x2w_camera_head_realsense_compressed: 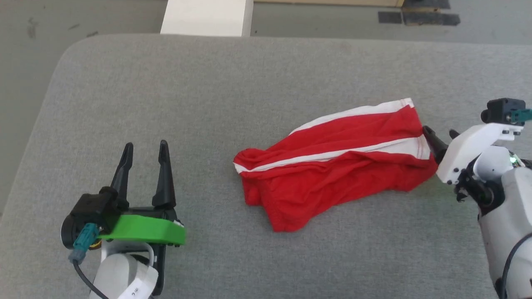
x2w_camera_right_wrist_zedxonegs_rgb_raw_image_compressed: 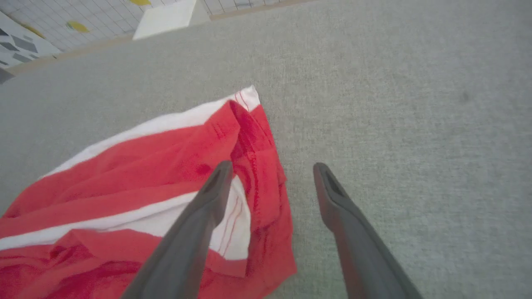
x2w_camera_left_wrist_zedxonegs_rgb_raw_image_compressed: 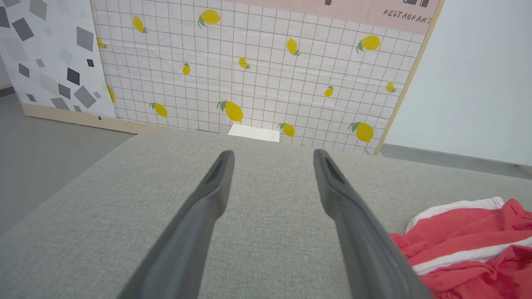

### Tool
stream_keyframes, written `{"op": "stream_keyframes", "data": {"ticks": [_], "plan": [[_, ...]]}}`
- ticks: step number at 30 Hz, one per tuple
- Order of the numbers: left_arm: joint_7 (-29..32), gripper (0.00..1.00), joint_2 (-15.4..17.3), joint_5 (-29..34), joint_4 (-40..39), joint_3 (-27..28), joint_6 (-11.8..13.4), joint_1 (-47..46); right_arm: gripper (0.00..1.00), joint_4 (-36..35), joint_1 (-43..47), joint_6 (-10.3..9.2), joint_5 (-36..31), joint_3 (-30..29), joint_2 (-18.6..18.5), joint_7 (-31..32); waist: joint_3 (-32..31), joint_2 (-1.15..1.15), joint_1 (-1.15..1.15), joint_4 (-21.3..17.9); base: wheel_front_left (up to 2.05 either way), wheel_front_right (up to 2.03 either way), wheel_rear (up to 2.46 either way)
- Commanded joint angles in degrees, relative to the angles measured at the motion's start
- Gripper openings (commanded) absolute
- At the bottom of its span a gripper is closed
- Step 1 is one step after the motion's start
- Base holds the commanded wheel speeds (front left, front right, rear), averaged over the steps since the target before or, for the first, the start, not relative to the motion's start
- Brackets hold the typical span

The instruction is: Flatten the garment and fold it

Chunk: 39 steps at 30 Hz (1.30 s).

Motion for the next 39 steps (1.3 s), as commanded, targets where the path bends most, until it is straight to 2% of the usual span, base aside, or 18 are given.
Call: {"op": "stream_keyframes", "data": {"ticks": [1,8,14,15,16,18,20,25,30,39], "plan": [[-0.21,1.0,-0.27,0.28,-0.27,0.26,-0.32,0.15,1.0,1.52,-1.7,-0.09,-0.97,-0.75,0.05,1.98,1.53,0.0,0.0,1.05,0.0,0.0,0.0],[-0.21,1.0,-0.31,-0.69,-0.29,-0.47,0.42,-1.42,1.0,6.73,-5.86,-0.09,-4.28,-2.58,1.25,12.42,3.6,0.0,0.0,2.08,0.0,0.0,0.0],[-0.21,1.0,-0.32,-0.87,-0.1,-0.97,0.93,-1.83,1.0,6.94,-5.41,-0.09,-2.97,-0.21,2.48,22.48,3.79,0.0,0.0,2.24,0.0,0.0,0.0],[-0.21,1.0,-0.32,-0.88,-0.06,-1.01,1.0,-1.81,0.78,6.4,-5.09,-0.09,-2.51,0.29,2.53,23.6,3.76,0.0,0.0,2.2,0.0,0.0,0.0],[-0.21,1.0,-0.32,-0.88,-0.02,-1.07,1.1,-1.78,0.49,5.48,-4.7,-0.09,-1.96,0.85,2.45,24.45,3.73,0.0,0.0,2.13,0.0,0.0,0.0],[-0.21,1.0,-0.32,-0.89,0.09,-1.19,1.2,-1.68,0.28,3.8,-3.85,-0.09,-1.17,1.56,2.09,25.12,3.62,0.0,0.0,1.97,0.0,0.0,0.0],[-0.21,1.0,-0.32,-0.93,0.31,-1.27,1.28,-1.57,0.0,2.05,-2.9,-0.09,-0.33,2.23,1.76,25.16,3.43,0.0,0.0,1.79,0.0,0.0,0.0],[-0.21,1.0,-0.32,-0.83,1.05,-1.8,1.34,-1.33,0.0,-2.38,0.18,-0.09,0.73,1.94,-0.3,20.94,2.23,0.0,0.0,1.55,0.0,0.0,0.0],[-0.21,1.0,-0.32,-0.72,1.73,-2.16,1.37,-0.61,0.0,-5.79,4.11,-0.09,-1.33,-1.11,-2.63,14.94,0.39,0.0,0.0,0.96,0.0,0.0,0.0],[-0.21,1.0,-0.32,-0.72,2.59,-2.84,1.12,0.83,0.0,-12.05,11.3,-0.09,-14.54,-13.19,-4.67,8.87,-1.82,0.0,0.0,-0.68,0.0,0.0,0.0]]}}
